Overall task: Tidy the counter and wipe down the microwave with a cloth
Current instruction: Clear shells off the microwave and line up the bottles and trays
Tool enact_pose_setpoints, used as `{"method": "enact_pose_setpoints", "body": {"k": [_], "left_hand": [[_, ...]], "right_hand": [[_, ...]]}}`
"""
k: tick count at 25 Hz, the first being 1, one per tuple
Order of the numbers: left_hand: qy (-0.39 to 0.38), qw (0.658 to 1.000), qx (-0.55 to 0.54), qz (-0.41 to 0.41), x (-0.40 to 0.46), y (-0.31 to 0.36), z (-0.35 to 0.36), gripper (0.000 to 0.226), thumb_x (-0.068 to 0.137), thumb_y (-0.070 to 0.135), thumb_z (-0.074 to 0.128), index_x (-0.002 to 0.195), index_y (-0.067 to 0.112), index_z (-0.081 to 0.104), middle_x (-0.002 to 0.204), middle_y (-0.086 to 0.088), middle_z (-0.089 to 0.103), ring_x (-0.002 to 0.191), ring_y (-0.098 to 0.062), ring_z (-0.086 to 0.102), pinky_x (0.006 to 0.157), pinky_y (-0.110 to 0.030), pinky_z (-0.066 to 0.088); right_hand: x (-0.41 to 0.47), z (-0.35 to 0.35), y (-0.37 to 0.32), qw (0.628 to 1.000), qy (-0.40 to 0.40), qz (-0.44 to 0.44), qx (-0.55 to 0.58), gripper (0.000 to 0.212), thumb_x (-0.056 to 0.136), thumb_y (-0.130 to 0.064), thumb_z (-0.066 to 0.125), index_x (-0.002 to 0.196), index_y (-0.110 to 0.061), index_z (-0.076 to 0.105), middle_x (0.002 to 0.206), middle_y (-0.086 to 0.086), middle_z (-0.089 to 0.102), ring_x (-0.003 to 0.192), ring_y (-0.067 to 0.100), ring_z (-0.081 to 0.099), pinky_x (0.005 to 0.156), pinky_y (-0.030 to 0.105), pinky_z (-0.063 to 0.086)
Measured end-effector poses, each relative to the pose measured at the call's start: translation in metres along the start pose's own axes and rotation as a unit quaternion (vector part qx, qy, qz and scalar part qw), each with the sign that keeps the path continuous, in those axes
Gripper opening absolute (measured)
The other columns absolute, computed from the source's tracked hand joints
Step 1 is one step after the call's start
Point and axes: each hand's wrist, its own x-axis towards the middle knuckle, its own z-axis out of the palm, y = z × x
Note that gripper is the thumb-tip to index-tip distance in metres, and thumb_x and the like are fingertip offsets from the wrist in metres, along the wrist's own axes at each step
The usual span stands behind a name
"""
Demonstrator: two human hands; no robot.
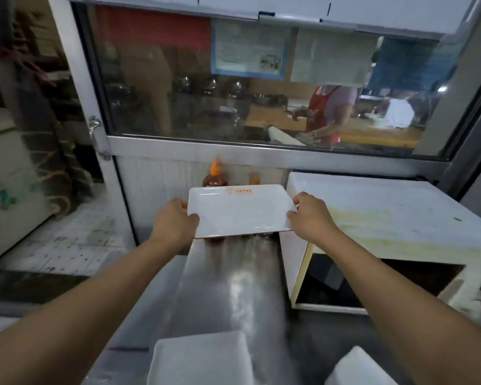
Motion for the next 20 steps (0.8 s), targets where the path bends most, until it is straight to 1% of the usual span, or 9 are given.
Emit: {"method": "enact_pose_setpoints", "body": {"k": [1, 3, 5, 8, 9, 11, 14, 16, 20], "left_hand": [[-0.002, 1.0, -0.002, -0.004, -0.011, -0.011, -0.007, 0.027, 0.086, 0.013, 0.051, 0.113, 0.006, 0.055, 0.112, -0.012, 0.063, 0.097, -0.03, 0.058, 0.075, -0.032, 0.048], [-0.007, 1.0, 0.015, -0.01, -0.034, -0.035, -0.018, 0.028, 0.087, 0.013, 0.051, 0.114, 0.007, 0.055, 0.111, -0.012, 0.063, 0.096, -0.029, 0.058, 0.07, -0.028, 0.043], [-0.02, 0.999, 0.034, -0.013, -0.055, -0.063, -0.023, 0.028, 0.088, 0.014, 0.051, 0.115, 0.007, 0.054, 0.112, -0.012, 0.063, 0.101, -0.029, 0.057, 0.073, -0.028, 0.039], [-0.038, 0.998, 0.046, -0.027, -0.075, -0.103, -0.018, 0.026, 0.088, 0.015, 0.051, 0.114, 0.008, 0.055, 0.108, -0.011, 0.064, 0.093, -0.026, 0.057, 0.074, -0.028, 0.04], [-0.045, 0.997, 0.043, -0.037, -0.08, -0.116, -0.012, 0.026, 0.088, 0.014, 0.052, 0.114, 0.008, 0.054, 0.107, -0.012, 0.064, 0.094, -0.026, 0.058, 0.076, -0.029, 0.043], [-0.056, 0.996, 0.043, -0.055, -0.091, -0.14, -0.001, 0.025, 0.089, 0.014, 0.053, 0.113, 0.008, 0.052, 0.107, -0.012, 0.062, 0.096, -0.028, 0.058, 0.081, -0.034, 0.048], [-0.074, 0.993, 0.054, -0.068, -0.106, -0.172, 0.018, 0.02, 0.089, 0.013, 0.054, 0.108, 0.009, 0.05, 0.102, -0.012, 0.06, 0.085, -0.025, 0.056, 0.068, -0.033, 0.049], [-0.082, 0.991, 0.066, -0.079, -0.115, -0.192, 0.031, 0.02, 0.087, 0.013, 0.056, 0.107, 0.009, 0.051, 0.099, -0.011, 0.061, 0.082, -0.023, 0.054, 0.069, -0.031, 0.047], [-0.1, 0.984, 0.102, -0.104, -0.128, -0.223, 0.051, 0.022, 0.086, 0.014, 0.059, 0.106, 0.01, 0.05, 0.098, -0.011, 0.063, 0.086, -0.027, 0.058, 0.076, -0.034, 0.049]], "right_hand": [[-0.014, 0.008, -0.004, 1.0, -0.007, -0.001, 0.001, 0.023, 0.089, -0.01, 0.049, 0.11, -0.001, 0.053, 0.112, 0.017, 0.058, 0.097, 0.031, 0.054, 0.069, 0.028, 0.035], [-0.043, 0.026, -0.01, 1.0, -0.023, -0.001, -0.002, 0.021, 0.089, -0.008, 0.048, 0.108, -0.002, 0.053, 0.111, 0.018, 0.059, 0.102, 0.034, 0.055, 0.069, 0.027, 0.034], [-0.073, 0.046, -0.013, 0.999, -0.045, 0.01, -0.004, 0.021, 0.09, -0.008, 0.048, 0.11, -0.002, 0.053, 0.112, 0.017, 0.06, 0.103, 0.033, 0.054, 0.069, 0.027, 0.033], [-0.106, 0.076, -0.008, 0.997, -0.071, 0.021, -0.014, 0.024, 0.089, -0.007, 0.049, 0.113, -0.002, 0.053, 0.102, 0.015, 0.06, 0.088, 0.026, 0.052, 0.066, 0.025, 0.029], [-0.115, 0.086, -0.005, 0.996, -0.08, 0.033, -0.014, 0.023, 0.089, -0.008, 0.049, 0.111, -0.003, 0.053, 0.098, 0.014, 0.06, 0.086, 0.026, 0.052, 0.066, 0.025, 0.03], [-0.13, 0.104, 0.002, 0.993, -0.1, 0.065, -0.011, 0.019, 0.088, -0.008, 0.05, 0.105, -0.003, 0.054, 0.103, 0.015, 0.063, 0.091, 0.029, 0.057, 0.068, 0.028, 0.037], [-0.147, 0.132, 0.015, 0.986, -0.129, 0.106, -0.007, 0.021, 0.087, -0.008, 0.051, 0.108, -0.002, 0.053, 0.109, 0.015, 0.062, 0.098, 0.03, 0.058, 0.073, 0.031, 0.044], [-0.156, 0.148, 0.025, 0.981, -0.152, 0.12, -0.013, 0.023, 0.088, -0.01, 0.052, 0.11, -0.002, 0.051, 0.111, 0.015, 0.061, 0.099, 0.03, 0.058, 0.077, 0.031, 0.045], [-0.171, 0.18, 0.044, 0.974, -0.181, 0.136, -0.002, 0.018, 0.088, -0.009, 0.052, 0.105, -0.005, 0.049, 0.108, 0.014, 0.06, 0.089, 0.026, 0.057, 0.071, 0.031, 0.045]]}}
